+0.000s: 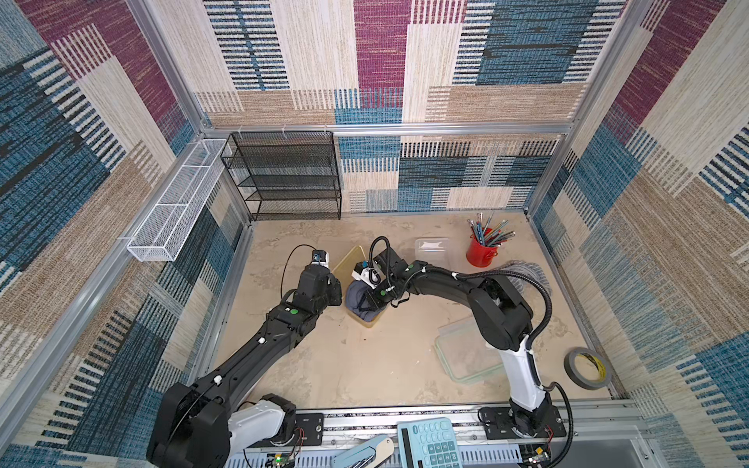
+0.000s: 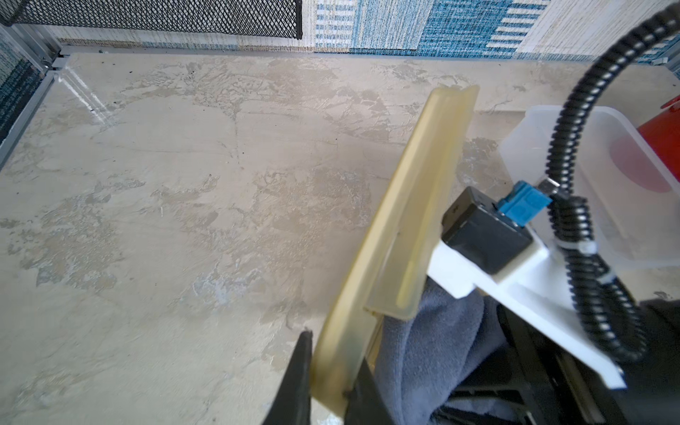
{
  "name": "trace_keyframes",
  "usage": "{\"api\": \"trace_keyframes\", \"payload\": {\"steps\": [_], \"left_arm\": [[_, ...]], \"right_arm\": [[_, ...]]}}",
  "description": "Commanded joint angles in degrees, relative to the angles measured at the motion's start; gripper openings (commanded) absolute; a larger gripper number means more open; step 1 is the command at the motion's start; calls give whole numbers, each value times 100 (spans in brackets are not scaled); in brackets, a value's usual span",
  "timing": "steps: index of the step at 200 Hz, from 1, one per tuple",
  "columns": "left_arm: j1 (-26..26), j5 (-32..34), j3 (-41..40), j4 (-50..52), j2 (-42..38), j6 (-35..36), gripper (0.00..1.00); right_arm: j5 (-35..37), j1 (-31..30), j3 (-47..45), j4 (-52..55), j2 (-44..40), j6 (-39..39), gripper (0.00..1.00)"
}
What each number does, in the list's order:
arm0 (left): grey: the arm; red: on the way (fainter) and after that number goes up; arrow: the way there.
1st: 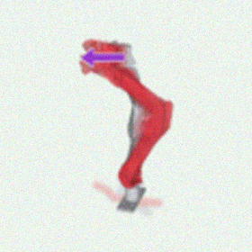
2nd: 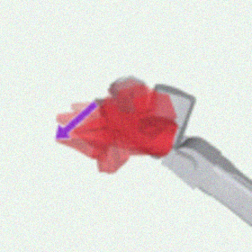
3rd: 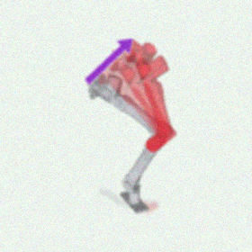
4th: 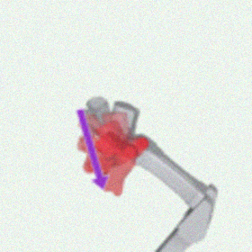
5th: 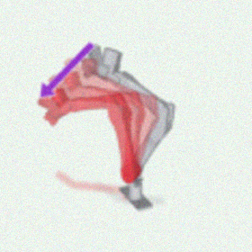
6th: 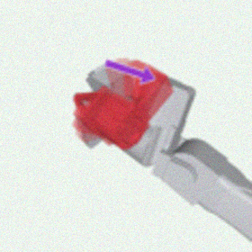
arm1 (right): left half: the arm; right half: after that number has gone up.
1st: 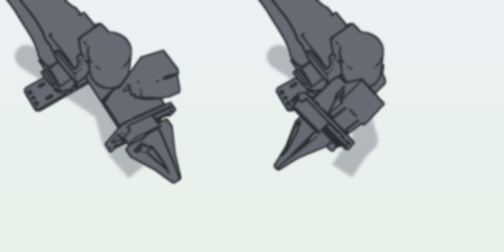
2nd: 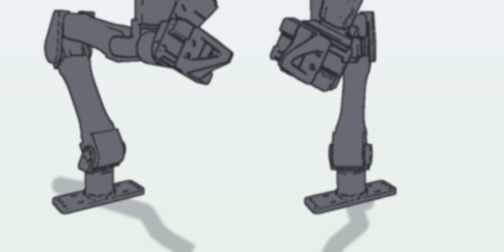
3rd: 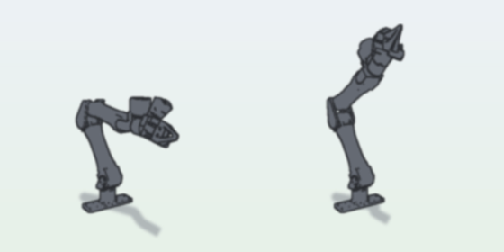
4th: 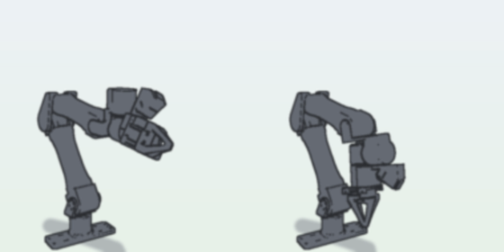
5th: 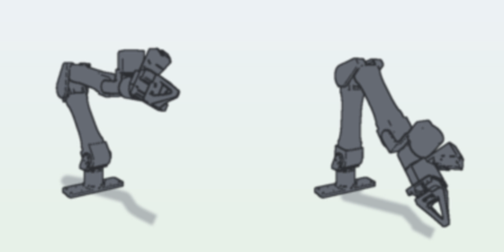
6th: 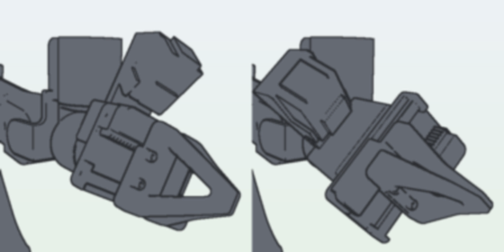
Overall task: Wipe the insides of the lunch boxes
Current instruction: Wipe the dirt inside the lunch box.
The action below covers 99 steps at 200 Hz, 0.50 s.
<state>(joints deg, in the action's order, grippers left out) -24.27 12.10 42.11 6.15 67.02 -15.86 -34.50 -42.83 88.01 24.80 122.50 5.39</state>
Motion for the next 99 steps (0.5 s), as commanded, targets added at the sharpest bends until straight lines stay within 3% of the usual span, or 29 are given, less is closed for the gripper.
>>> {"api": "trace_keyframes", "payload": {"steps": [1,21,57,99], "left_arm": [[-14,-163,46,-156,-8,-6,0],[-12,-16,56,-67,-21,77,0],[-7,122,52,-18,-62,143,0],[-5,231,17,38,-192,242,0]], "right_arm": [[-35,-77,-132,506,-43,-452,13],[560,-67,-263,665,-256,-588,11],[709,-10,-397,455,-872,-610,8],[1473,61,-98,772,-1072,-689,5]]}}
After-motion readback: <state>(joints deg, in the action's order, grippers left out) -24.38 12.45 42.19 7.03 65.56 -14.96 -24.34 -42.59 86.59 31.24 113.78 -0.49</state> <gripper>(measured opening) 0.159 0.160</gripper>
